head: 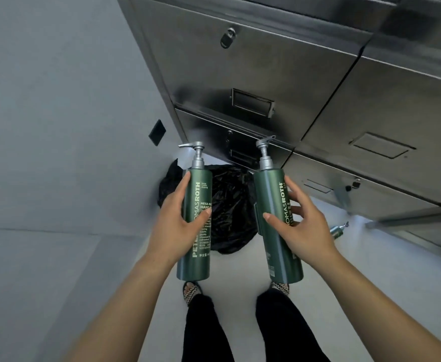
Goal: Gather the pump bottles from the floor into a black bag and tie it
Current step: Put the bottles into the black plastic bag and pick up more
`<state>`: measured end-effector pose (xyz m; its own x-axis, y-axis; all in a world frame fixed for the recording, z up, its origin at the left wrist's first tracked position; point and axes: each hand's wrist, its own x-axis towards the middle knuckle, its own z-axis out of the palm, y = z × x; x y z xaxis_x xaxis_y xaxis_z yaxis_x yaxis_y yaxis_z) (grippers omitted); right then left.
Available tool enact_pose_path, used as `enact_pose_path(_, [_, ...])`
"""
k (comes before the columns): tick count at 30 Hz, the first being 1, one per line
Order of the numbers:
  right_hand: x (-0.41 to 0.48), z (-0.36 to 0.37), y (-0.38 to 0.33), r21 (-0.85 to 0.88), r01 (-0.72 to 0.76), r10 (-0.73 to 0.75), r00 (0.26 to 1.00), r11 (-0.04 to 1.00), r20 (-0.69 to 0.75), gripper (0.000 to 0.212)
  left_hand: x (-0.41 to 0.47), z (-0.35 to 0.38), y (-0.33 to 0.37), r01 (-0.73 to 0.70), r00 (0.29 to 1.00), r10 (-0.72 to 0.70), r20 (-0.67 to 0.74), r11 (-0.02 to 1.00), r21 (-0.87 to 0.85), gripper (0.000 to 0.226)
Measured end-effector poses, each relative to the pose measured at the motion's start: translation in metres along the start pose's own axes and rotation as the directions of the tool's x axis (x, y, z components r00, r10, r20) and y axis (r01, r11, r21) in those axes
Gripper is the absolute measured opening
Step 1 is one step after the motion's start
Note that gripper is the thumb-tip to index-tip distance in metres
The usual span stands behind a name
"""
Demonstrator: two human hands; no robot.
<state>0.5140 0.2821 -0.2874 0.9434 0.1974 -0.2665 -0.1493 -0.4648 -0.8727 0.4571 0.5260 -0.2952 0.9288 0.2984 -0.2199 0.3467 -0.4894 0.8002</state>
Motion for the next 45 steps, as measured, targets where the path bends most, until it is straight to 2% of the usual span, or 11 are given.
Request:
enact_pose_path(3, [0.012, 0.031, 0.017, -0.008, -0.034, 0.033, 0.997, 0.999, -0.067, 0.077, 0.027, 0.004, -0.031, -0.03, 0.997, 0.029, 0.066, 0.999, 0.014, 0.085])
enact_pose_path(9, [0.055, 0.091, 0.071, 0.026, -0.054, 0.057, 0.993, 0.998, -0.104, 0.078, 0.077, 0.027, -0.101, -0.071, 0.988, 0.061, 0.14, 0.995, 0.066, 0.085])
enact_pose_path(18, [0.138, 0.161, 0.255, -0.042, -0.059, 0.053, 0.989, 0.997, -0.139, 0.079, 0.151, 0.16, -0.253, -0.092, 0.983, 0.062, 0.172, 0.981, 0.172, 0.084])
enact_pose_path(23, [0.203, 0.198, 0.37, -0.053, 0.044, -0.05, 0.991, 0.998, -0.12, 0.078, 0.194, 0.242, -0.343, -0.155, 0.979, 0.123, 0.162, 0.967, 0.201, 0.084])
enact_pose_path(28, [0.268, 0.229, 0.453, -0.05, 0.189, -0.193, 0.976, 0.981, -0.101, 0.08, 0.237, 0.303, -0.418, -0.274, 0.959, 0.228, 0.17, 0.901, 0.335, 0.084])
enact_pose_path(33, [0.301, 0.242, 0.499, -0.048, 0.274, -0.279, 0.945, 0.96, -0.174, 0.08, 0.256, 0.341, -0.474, -0.29, 0.957, 0.273, 0.101, 0.872, 0.394, 0.084])
enact_pose_path(40, [0.277, 0.255, 0.52, -0.053, 0.216, -0.22, 0.971, 0.975, -0.097, 0.08, 0.237, 0.344, -0.505, -0.178, 0.984, 0.15, 0.097, 0.856, 0.486, 0.084])
enact_pose_path(45, [0.284, 0.265, 0.53, -0.084, 0.236, -0.239, 0.971, 0.968, -0.024, 0.081, 0.244, 0.352, -0.527, -0.173, 0.983, 0.115, 0.141, 0.831, 0.528, 0.087])
